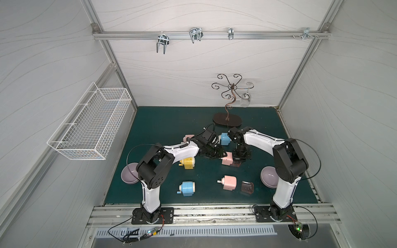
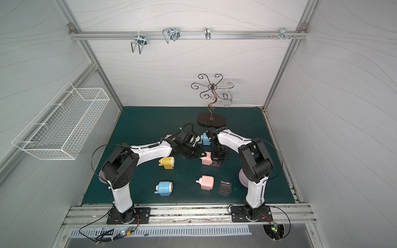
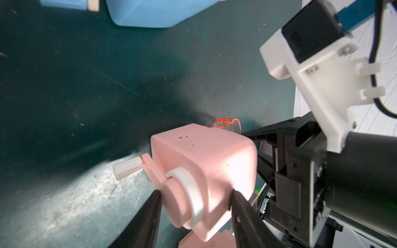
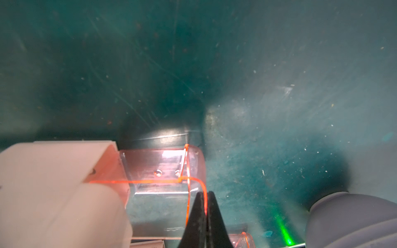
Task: Put the tray back into the pencil sharpener
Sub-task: Close the container of the pencil sharpener.
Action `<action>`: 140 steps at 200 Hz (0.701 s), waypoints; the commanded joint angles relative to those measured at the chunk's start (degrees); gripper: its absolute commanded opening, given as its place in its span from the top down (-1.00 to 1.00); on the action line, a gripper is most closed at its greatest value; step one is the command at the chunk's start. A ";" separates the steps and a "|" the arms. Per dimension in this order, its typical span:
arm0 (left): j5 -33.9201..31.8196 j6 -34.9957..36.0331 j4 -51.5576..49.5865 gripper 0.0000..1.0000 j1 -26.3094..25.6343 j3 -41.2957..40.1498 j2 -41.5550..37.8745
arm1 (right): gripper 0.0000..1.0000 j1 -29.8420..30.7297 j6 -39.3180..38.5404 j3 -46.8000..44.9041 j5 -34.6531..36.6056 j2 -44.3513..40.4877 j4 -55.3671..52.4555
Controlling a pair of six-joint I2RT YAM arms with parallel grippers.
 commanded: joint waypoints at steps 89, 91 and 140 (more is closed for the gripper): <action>0.53 0.84 0.57 -0.09 -0.48 2.22 1.94 | 1.00 -0.24 1.02 -2.85 -2.63 -4.14 4.14; 0.53 0.84 0.57 -0.09 -0.54 2.22 1.99 | 1.00 -0.23 0.98 -2.90 -2.76 -4.13 4.17; 0.61 0.73 0.58 -0.08 -0.56 2.31 2.26 | 1.00 0.03 -0.20 -2.88 -4.86 -4.13 5.90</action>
